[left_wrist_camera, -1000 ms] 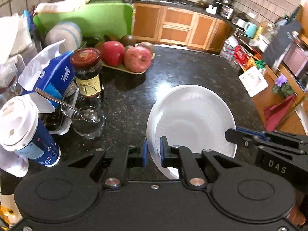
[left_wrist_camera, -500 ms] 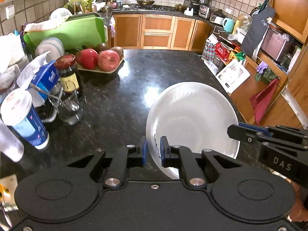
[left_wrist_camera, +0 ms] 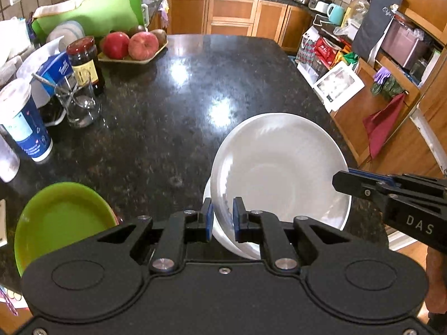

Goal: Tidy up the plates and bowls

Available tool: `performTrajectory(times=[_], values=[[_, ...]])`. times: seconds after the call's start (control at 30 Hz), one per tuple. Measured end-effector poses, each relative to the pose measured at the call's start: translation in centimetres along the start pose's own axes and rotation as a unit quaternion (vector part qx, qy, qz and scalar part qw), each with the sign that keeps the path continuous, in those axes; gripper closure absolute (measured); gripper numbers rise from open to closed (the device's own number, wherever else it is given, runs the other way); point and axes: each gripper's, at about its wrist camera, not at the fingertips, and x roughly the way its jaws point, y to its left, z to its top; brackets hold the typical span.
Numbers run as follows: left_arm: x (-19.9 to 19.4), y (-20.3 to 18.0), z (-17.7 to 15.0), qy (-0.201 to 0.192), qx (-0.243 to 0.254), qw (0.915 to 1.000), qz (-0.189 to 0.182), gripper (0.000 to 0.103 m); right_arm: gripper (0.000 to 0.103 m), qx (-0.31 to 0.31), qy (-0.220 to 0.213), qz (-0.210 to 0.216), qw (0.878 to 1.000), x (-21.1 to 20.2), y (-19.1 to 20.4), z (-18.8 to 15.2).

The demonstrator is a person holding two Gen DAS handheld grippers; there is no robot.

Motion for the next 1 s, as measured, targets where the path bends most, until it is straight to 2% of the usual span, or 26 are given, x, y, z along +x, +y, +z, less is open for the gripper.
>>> performTrajectory(times=[0.43, 0.53, 0.6, 0.63, 1.0], values=[[1.2, 0.0, -0.8, 0.026, -0.016, 0.9995, -0.001, 0.083, 0.085, 0.011, 0.026, 0.011, 1.000, 1.5, -0.6, 0.0], [1.2, 0.0, -0.7, 0.024, -0.013, 0.9996, 0.000, 0.083, 0.079, 0.015, 0.025, 0.007, 1.000, 1.7, -0.8, 0.1], [1.3, 0.0, -0.7, 0.024, -0.010, 0.9997, 0.000, 0.079, 0.077, 0.017, 0.023, 0.003, 1.000, 1.9, -0.9, 0.2], [1.3, -0.1, -0.6, 0.024, -0.011, 0.9997, -0.001, 0.077, 0.077, 0.019, 0.023, 0.002, 1.000, 1.9, -0.9, 0.3], [1.8, 0.4, -0.3, 0.031, -0.014, 0.9994, 0.001, 0.077, 0.077, 0.021, 0.021, 0.002, 1.000, 2.1, -0.8, 0.4]])
